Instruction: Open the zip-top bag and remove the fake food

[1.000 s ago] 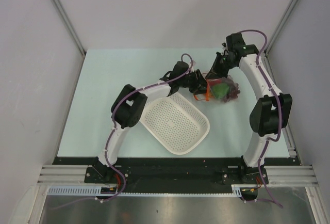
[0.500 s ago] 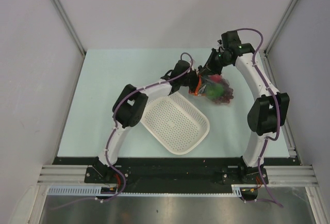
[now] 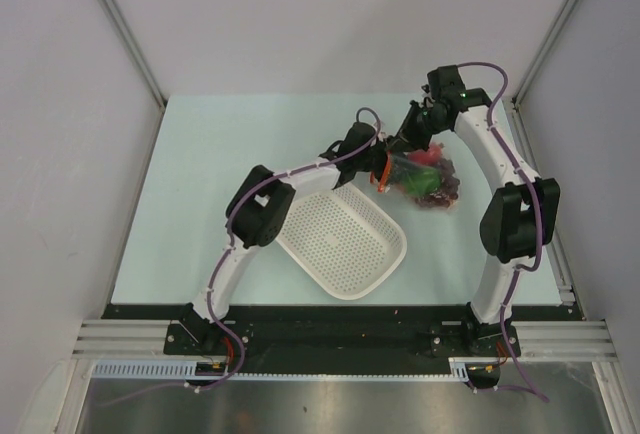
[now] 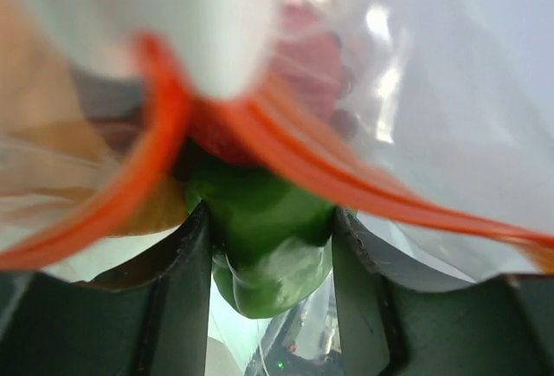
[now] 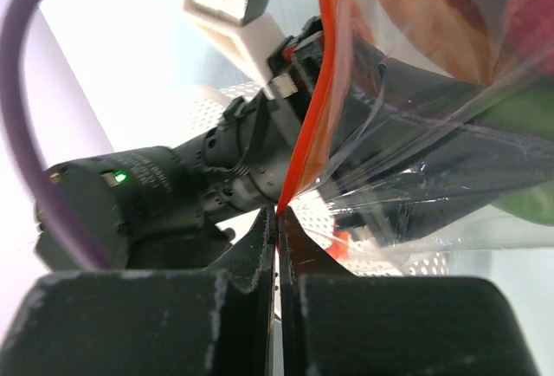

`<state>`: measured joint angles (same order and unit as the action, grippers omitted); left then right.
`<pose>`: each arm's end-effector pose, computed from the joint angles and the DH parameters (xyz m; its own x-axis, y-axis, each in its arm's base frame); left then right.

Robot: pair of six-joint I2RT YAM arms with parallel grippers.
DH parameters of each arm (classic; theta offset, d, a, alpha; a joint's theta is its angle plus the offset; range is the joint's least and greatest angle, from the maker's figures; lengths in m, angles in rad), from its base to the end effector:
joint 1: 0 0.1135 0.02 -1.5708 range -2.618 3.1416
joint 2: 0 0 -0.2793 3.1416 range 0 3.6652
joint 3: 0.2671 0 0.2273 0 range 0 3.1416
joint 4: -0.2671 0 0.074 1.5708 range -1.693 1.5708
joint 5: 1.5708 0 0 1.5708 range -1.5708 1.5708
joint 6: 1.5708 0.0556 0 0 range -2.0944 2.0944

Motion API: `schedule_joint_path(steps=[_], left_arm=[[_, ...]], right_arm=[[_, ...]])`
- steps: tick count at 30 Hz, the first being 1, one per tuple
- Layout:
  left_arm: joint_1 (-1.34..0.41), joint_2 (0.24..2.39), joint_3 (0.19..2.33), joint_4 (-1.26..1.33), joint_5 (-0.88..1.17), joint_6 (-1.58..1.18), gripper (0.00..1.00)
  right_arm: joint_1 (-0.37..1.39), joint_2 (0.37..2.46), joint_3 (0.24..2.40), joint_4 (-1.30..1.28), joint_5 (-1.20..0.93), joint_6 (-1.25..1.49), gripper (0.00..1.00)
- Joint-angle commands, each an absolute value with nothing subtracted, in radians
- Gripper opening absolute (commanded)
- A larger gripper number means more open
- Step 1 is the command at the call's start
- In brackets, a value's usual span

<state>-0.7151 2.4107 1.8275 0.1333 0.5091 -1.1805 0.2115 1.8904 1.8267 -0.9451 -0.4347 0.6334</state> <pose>0.4008 -0.3839 0.1760 -0.9609 -0.2351 -0.1466 0.0403 0.4050 -0.9134 0.3829 0.1062 0.3193 -0.9094 0.3538 -0.2186 0.1594 0.7819 0.6026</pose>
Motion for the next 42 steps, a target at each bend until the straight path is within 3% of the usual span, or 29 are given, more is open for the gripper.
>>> schedule_joint_path(steps=[1,3,11,31,34,42], left_arm=[[-0.732,2.384,1.836,0.216,0.532,-1.181,0.13],[-0.729,2.375,1.832,0.224,0.535,-1.177,0.00],[-0.695,2.281,1.829,0.151,0.538,-1.092,0.00],[-0.657,1.967,1.796,-0.424,0.322,-0.664,0.00],[-0.658,1.879,1.746,-0.484,0.328,-0.606,0.00],[-0.664,1.606,1.353,-0.526,0.310,-0.523,0.00]], right_arm=[[0.187,1.806,1.793,-0.919,-0.472,0.618,0.00],[0.173,1.796,1.776,-0.914,-0.462,0.611,0.00],[0.133,1.746,1.709,-0.905,-0.416,0.551,0.00],[0.118,1.697,1.652,-0.897,-0.242,0.402,0.00],[0.118,1.700,1.661,-0.896,-0.258,0.399,0.00],[0.127,1.706,1.683,-0.900,-0.273,0.390,0.00]])
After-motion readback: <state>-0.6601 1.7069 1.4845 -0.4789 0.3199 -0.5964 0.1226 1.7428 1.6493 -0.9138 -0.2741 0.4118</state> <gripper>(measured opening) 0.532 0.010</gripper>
